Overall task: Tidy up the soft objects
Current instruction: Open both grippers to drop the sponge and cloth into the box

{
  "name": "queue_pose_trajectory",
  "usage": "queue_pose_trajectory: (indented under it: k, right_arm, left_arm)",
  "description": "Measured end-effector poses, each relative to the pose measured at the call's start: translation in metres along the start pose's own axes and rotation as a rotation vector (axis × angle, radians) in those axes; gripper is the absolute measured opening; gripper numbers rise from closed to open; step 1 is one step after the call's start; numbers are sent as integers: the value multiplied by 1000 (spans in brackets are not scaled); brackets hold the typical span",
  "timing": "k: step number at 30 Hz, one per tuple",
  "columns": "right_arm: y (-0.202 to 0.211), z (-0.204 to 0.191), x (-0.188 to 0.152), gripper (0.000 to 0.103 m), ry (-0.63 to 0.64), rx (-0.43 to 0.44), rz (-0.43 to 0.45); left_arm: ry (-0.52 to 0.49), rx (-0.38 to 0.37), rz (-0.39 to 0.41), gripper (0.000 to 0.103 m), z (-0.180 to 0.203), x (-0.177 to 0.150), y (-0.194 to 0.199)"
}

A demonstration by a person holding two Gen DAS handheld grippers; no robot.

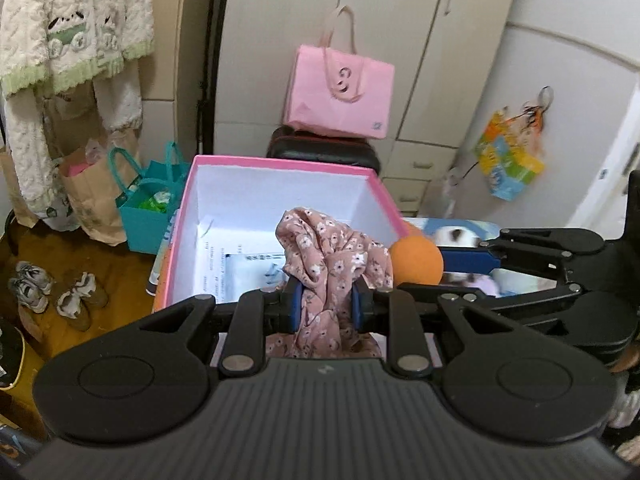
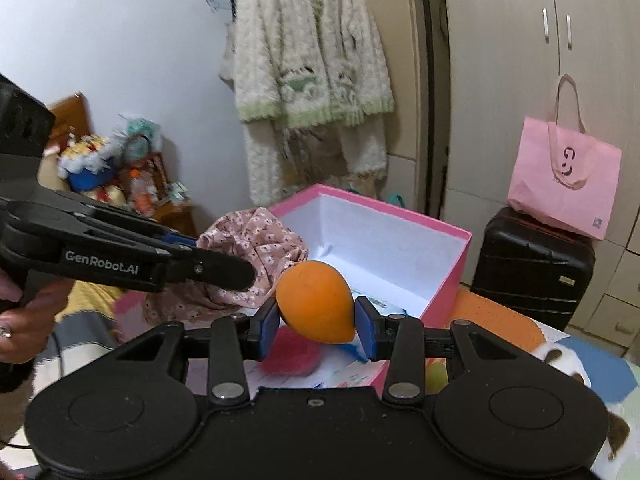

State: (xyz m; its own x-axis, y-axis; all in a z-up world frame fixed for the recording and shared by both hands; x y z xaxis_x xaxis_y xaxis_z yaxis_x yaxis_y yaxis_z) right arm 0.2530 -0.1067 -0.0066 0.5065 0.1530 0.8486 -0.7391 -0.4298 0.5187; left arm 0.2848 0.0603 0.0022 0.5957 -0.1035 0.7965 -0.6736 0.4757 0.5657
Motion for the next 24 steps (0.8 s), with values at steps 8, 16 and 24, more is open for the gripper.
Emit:
queue_pose_trajectory:
  k: [8,16,24]
  right_arm:
    - [-57,7,2,47,65,3,-107]
    - [-76,-6,1,54,171,-28,-151]
    - [-61,-12,-1,72,176,-56,-133]
  left_arm:
    - [30,51,-92,22,-29,3,-53]
    - [42,97,-113,31,-35,7,-60]
    - [5,130,-65,49,-27,2,-33]
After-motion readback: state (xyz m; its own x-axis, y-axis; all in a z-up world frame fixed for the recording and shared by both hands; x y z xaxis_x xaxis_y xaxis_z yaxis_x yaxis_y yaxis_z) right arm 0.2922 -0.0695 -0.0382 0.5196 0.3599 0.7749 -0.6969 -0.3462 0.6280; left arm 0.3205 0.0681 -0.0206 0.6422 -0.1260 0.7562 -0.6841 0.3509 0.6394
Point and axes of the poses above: each gripper's, at about its wrist camera, not at the fingertips, and y roughly against the way its jaws point, z to its right, x to its top, the point moved 2 cm from there along -y, roughly the way its jaws point, and after that the axes turned 3 degrees about z, right-handed, at the moved point
